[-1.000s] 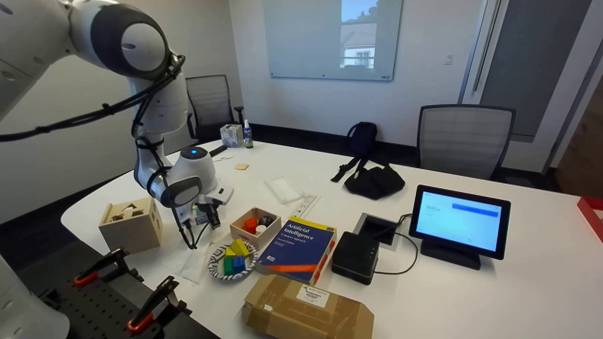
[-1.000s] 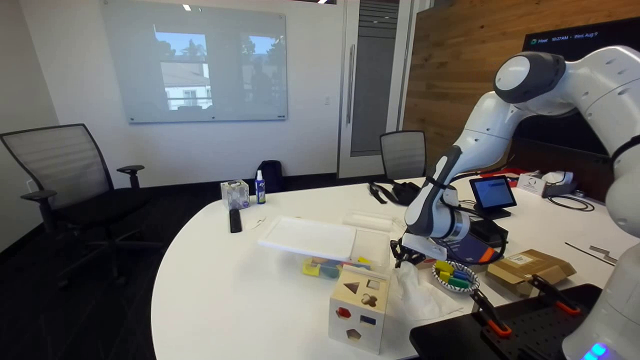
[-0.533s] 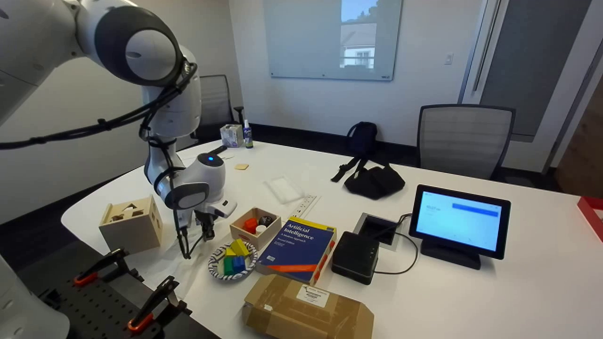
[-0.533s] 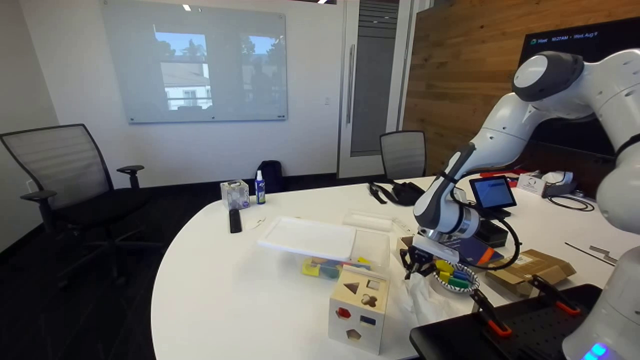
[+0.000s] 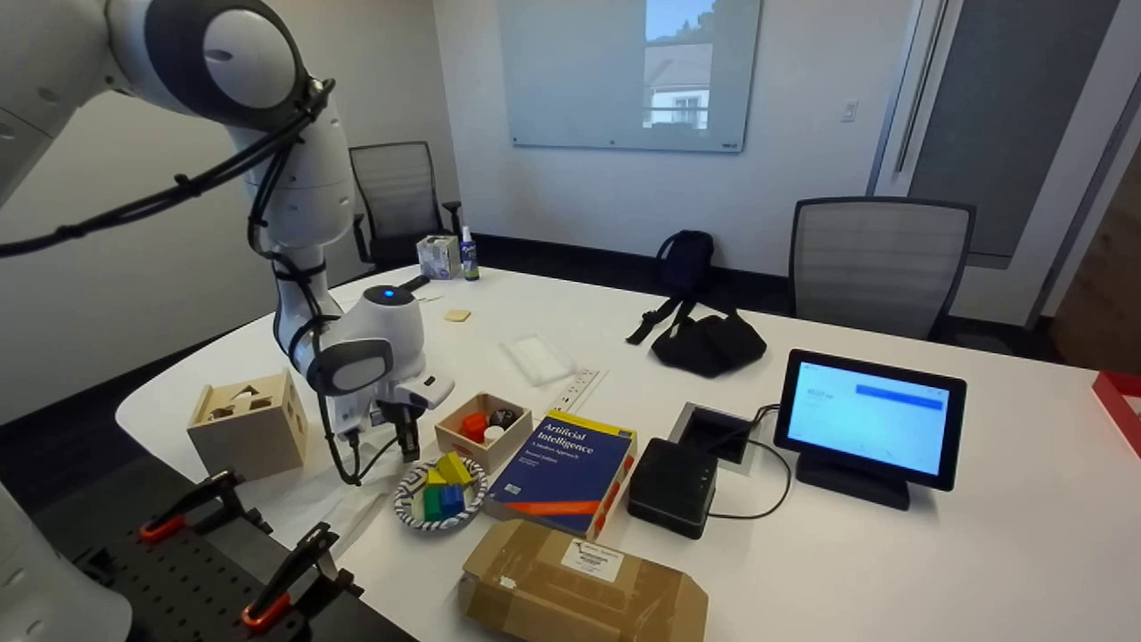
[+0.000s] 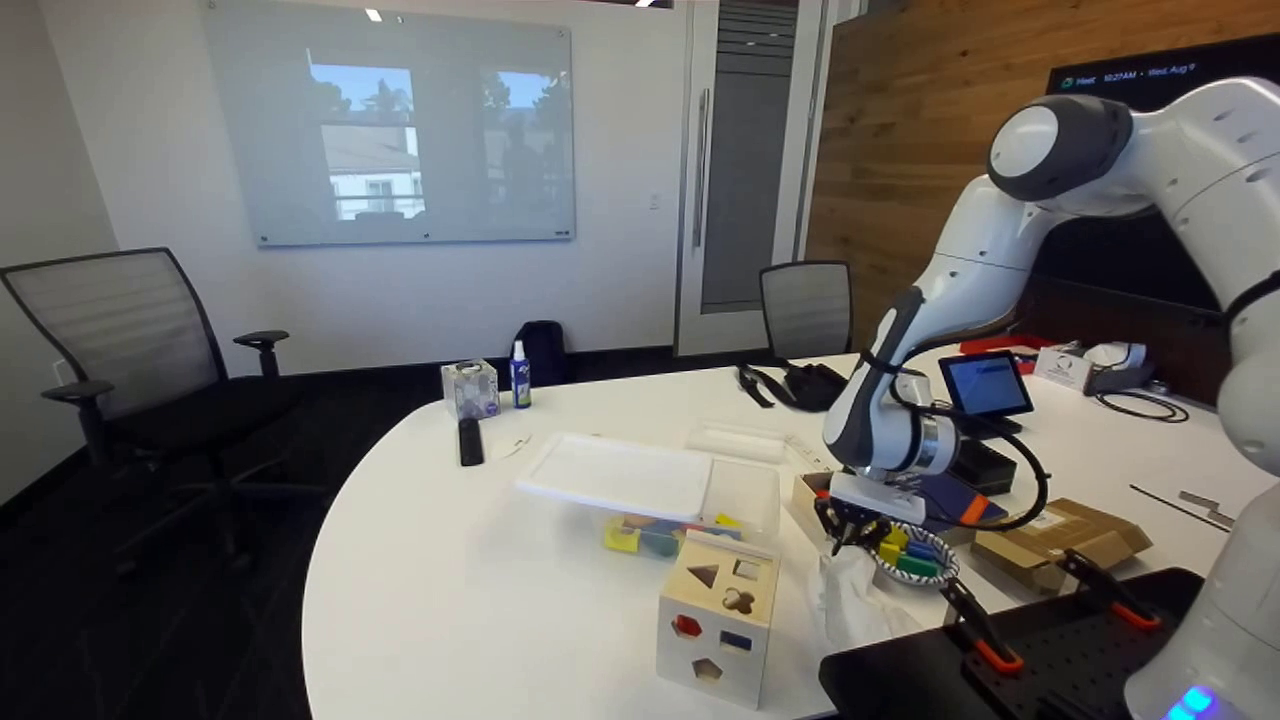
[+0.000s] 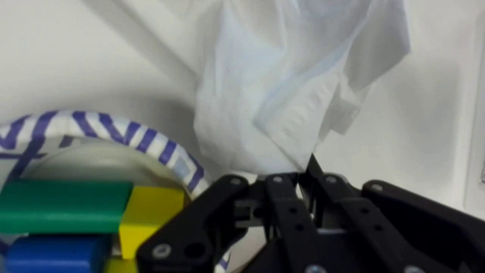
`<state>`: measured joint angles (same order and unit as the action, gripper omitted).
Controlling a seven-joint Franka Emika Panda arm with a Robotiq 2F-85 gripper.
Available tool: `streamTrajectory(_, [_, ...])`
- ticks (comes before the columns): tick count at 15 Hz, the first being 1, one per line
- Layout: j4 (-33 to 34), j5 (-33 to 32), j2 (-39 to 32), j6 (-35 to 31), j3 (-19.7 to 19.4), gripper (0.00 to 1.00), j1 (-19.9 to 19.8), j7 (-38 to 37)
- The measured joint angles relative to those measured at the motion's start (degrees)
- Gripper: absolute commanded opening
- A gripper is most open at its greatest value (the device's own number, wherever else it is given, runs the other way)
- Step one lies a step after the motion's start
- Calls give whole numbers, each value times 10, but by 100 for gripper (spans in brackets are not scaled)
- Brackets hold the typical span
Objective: Use the paper towel to clean the table
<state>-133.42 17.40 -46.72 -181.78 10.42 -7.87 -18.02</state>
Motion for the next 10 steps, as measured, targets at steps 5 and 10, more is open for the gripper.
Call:
streamTrajectory(5, [2, 4, 4, -76, -82, 1, 126, -14])
streamTrajectory(10, [6, -27, 1, -145, -33, 1, 94, -12])
